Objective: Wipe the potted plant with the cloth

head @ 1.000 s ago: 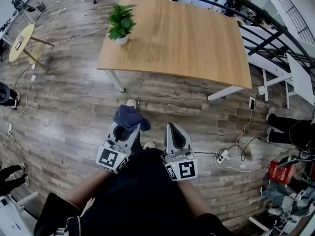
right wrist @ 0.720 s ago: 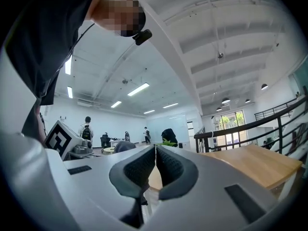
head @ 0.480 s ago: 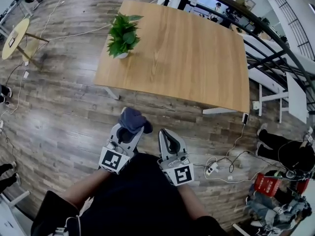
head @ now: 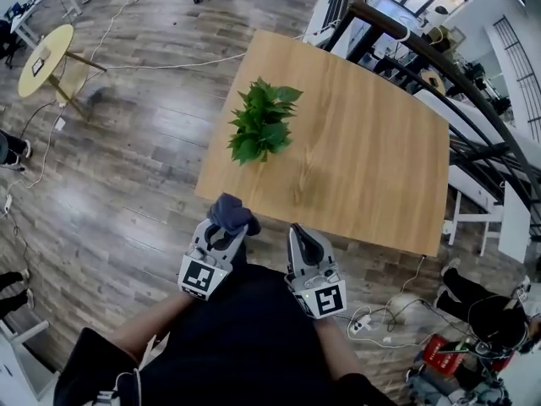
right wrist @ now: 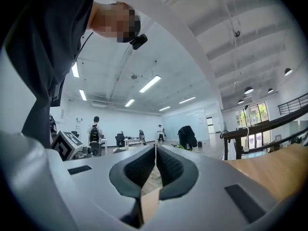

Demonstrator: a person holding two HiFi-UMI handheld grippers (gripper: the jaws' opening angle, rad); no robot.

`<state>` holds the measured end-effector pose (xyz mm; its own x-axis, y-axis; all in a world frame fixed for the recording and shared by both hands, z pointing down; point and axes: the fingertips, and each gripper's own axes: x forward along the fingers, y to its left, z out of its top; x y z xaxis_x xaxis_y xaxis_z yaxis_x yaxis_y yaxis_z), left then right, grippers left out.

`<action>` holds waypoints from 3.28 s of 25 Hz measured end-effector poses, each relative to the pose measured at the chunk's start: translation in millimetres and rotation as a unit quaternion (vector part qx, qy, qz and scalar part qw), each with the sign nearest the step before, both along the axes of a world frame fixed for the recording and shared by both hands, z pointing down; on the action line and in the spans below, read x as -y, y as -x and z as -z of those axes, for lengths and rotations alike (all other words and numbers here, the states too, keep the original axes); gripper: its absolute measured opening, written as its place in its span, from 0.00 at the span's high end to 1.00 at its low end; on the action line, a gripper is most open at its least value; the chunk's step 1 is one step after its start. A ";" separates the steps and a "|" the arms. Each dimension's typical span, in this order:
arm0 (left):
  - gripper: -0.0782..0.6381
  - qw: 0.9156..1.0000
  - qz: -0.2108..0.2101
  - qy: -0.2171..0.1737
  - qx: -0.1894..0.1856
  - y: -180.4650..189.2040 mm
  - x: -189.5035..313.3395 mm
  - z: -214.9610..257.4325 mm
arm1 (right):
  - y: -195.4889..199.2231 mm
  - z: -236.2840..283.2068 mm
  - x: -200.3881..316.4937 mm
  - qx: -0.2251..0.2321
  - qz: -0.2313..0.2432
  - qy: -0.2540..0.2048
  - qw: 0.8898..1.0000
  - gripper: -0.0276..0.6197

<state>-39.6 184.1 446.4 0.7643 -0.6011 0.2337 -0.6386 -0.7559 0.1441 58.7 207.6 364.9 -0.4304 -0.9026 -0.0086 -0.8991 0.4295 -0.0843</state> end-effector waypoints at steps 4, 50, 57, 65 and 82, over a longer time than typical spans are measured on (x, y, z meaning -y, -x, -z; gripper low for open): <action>0.66 1.000 0.001 -0.019 0.019 17.5 42.5 -13.4 | 11.8 -12.9 42.1 -0.018 0.004 0.013 1.000 0.93; 0.66 0.956 -0.120 0.136 0.232 -7.2 197.5 -235.9 | 17.5 -264.8 224.8 -0.244 0.249 0.185 0.919 0.53; 0.66 0.956 -0.135 0.156 0.209 -22.7 175.0 -237.4 | 18.2 -267.6 226.9 -0.212 0.206 0.203 0.934 0.53; 0.66 0.957 -0.124 0.158 0.209 -15.2 182.2 -238.4 | 28.6 -262.0 192.5 -0.254 0.254 0.189 0.914 0.53; 0.66 0.959 -0.089 0.179 0.200 -6.2 209.0 -242.2 | 15.4 -268.2 244.6 -0.316 0.263 0.157 0.898 0.53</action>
<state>-33.5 -24.9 688.6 0.6534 -0.2966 0.6965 -0.5631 -0.8053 0.1853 43.3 -37.0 633.1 -0.6281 -0.4881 0.6060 -0.4894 0.8533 0.1801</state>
